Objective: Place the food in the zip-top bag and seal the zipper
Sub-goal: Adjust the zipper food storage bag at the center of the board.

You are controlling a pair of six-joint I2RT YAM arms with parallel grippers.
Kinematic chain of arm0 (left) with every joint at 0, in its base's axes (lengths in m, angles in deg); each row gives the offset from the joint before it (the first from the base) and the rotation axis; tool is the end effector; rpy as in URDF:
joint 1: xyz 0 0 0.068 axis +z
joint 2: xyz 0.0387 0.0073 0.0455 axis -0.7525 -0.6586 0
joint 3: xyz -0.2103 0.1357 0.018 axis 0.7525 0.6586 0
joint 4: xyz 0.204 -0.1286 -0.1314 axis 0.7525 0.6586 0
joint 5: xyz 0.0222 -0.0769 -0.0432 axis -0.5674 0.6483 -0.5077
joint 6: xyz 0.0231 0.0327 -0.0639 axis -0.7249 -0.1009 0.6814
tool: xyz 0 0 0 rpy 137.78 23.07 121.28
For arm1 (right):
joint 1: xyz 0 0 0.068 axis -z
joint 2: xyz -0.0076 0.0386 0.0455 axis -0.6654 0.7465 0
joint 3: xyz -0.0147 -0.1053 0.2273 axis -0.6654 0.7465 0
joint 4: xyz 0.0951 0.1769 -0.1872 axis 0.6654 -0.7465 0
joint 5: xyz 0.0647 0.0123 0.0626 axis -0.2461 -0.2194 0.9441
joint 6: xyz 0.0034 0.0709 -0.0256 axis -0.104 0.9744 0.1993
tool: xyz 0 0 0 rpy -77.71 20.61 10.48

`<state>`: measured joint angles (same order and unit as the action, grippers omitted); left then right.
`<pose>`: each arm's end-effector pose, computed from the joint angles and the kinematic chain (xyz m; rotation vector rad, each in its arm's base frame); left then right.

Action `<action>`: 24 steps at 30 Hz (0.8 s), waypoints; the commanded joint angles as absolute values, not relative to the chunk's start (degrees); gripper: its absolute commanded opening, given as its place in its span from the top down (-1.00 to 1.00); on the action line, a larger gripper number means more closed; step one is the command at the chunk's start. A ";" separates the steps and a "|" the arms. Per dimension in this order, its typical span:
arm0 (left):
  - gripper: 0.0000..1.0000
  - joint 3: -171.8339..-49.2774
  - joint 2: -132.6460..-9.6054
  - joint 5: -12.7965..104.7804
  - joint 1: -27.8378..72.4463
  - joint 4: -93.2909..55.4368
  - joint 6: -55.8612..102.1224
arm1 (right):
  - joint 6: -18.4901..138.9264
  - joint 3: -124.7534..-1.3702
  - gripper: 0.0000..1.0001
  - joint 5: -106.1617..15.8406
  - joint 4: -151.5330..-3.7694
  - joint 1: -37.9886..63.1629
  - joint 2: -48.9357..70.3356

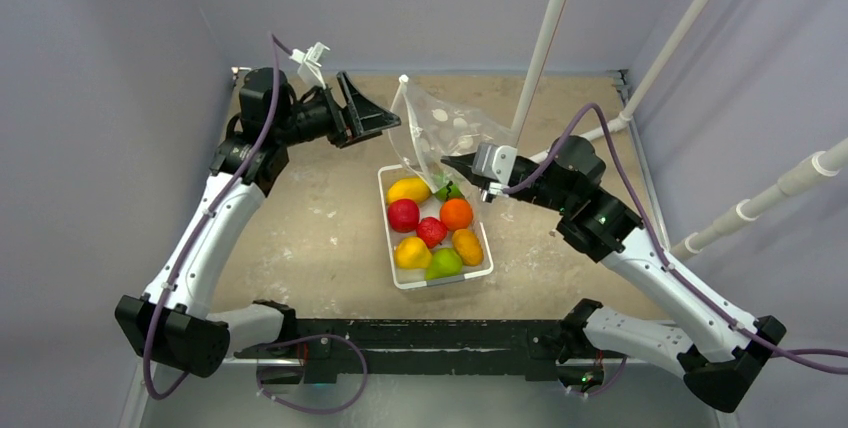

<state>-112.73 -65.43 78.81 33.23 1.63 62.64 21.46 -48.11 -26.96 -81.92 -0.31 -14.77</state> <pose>0.2855 -0.1230 0.3914 -0.0488 2.0076 -1.4329 0.1803 0.1997 0.3956 -1.2162 1.0222 0.4904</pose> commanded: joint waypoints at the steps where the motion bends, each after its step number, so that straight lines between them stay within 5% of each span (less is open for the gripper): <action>1: -0.56 -113.10 -65.68 75.69 31.05 1.32 62.46 | 20.55 -50.01 1.00 -29.60 -78.79 -1.48 -14.82; 24: 0.10 -110.20 -67.28 67.62 27.71 4.27 59.37 | 22.49 -47.12 1.00 -35.35 -74.82 -4.60 -13.97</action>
<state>-110.68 -67.88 69.30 28.03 5.18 60.48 21.85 -47.59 -32.92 -77.98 -4.15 -14.13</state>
